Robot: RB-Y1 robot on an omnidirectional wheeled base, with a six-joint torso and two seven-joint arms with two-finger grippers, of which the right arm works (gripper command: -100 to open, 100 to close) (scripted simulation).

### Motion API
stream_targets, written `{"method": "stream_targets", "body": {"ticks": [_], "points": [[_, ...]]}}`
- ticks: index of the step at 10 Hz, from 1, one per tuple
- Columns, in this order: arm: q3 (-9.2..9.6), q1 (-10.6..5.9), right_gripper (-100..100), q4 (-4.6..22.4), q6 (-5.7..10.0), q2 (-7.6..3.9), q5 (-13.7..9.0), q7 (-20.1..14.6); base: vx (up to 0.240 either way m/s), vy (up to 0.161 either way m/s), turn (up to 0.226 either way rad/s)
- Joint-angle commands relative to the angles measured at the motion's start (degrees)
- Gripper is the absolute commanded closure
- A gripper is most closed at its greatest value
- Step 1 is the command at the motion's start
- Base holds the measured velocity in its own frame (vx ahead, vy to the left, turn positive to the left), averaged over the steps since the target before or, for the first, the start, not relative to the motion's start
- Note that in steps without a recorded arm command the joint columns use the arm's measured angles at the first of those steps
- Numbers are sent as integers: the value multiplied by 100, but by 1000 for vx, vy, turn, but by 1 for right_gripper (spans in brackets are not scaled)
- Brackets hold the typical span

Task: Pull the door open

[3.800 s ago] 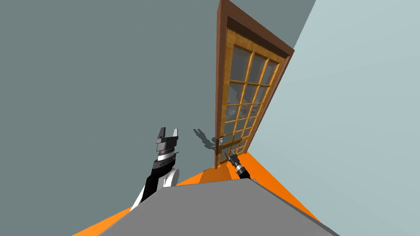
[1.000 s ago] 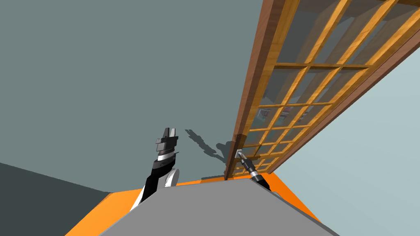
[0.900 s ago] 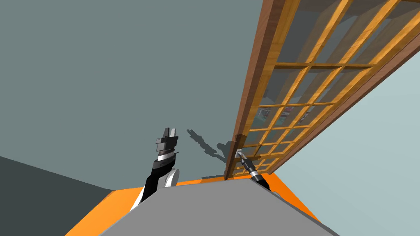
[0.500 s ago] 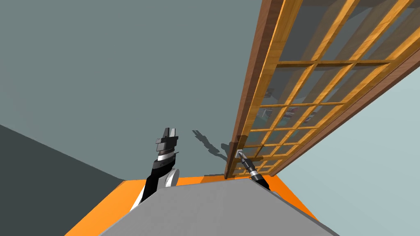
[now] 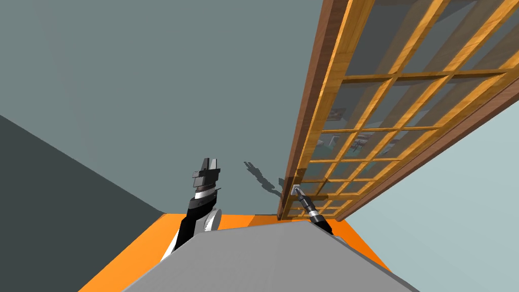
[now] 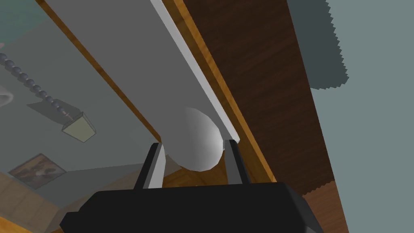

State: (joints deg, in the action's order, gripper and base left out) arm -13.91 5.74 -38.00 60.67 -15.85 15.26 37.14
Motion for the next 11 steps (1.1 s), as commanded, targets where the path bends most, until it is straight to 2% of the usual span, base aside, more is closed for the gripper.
{"method": "stream_targets", "body": {"ticks": [1, 2, 7, 8, 10, 11], "points": [[51, -17, 100, 12, -8, 9, -133, -286, -63, -29, 120], [51, -17, 100, 12, -8, 9, -133, -339, -41, -22, 40], [170, -53, 100, 10, -74, 3, -521, -1133, -45, -28, 85], [170, -53, 100, 10, -74, 3, -521, -1222, -46, -24, 48], [233, -72, 100, 9, -109, 0, -726, -1572, -52, -21, 87], [233, -72, 100, 9, -109, 0, -726, -1675, -44, -25, 52]]}}
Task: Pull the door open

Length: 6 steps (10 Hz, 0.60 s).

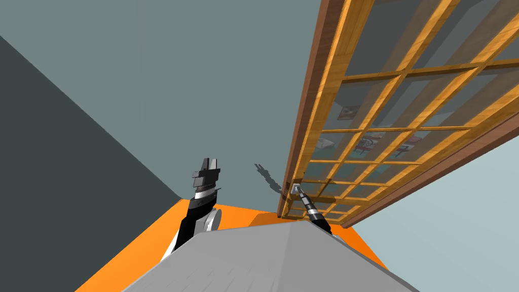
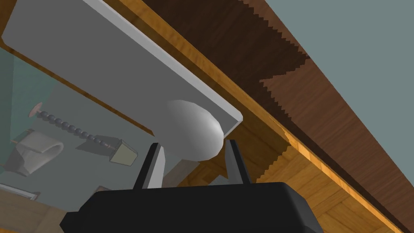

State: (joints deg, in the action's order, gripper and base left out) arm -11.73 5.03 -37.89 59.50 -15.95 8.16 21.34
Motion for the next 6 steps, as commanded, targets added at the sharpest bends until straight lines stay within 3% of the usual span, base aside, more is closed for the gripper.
{"method": "stream_targets", "body": {"ticks": [1, 6], "points": [[47, -10, 100, -2, -10, 9, -124, -286, -43, -28, 80], [146, -39, 100, -4, -65, 3, -446, -993, -44, -21, 69]]}}
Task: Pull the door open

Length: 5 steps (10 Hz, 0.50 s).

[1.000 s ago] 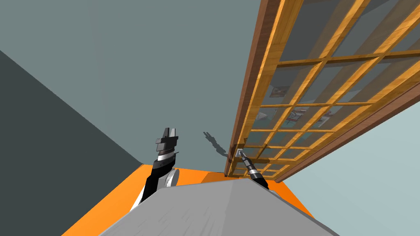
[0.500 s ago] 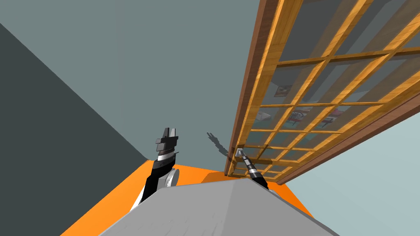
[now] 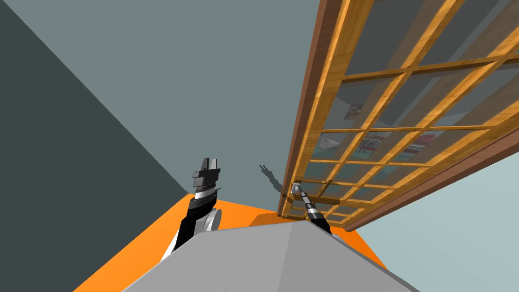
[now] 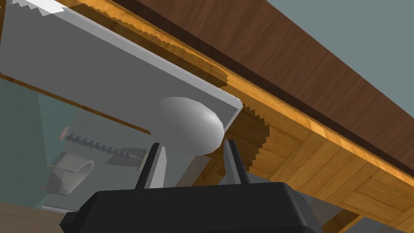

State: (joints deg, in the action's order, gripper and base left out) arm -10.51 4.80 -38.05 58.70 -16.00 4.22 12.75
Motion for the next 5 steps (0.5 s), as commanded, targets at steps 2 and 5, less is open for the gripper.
{"method": "stream_targets", "body": {"ticks": [2, 5], "points": [[60, -27, 100, 12, -5, 6, -167, -396, -33, -12, 51], [130, -48, 100, 11, -44, 2, -395, -836, -50, -25, 82]]}}
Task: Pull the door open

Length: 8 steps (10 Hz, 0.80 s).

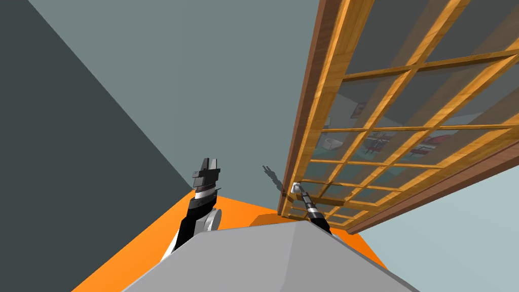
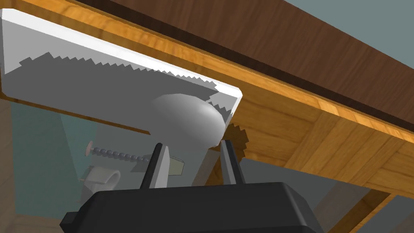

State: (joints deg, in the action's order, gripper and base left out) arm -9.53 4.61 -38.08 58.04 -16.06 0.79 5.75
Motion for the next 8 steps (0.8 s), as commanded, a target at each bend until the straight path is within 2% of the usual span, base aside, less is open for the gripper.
{"method": "stream_targets", "body": {"ticks": [1, 3, 4, 5, 6, 8], "points": [[32, -29, 100, 14, 22, 8, -52, -172, -41, -18, 34], [102, -50, 100, 13, -17, 4, -281, -543, -50, -23, 98], [102, -50, 100, 13, -17, 4, -281, -645, -47, -28, 31], [138, -61, 100, 13, -38, 2, -398, -831, -46, -22, 80], [58, -19, -100, 22, -40, -12, -294, -442, -30, -2, 11], [40, -13, -100, 27, -35, -14, -271, -332, -6, 23, -17]]}}
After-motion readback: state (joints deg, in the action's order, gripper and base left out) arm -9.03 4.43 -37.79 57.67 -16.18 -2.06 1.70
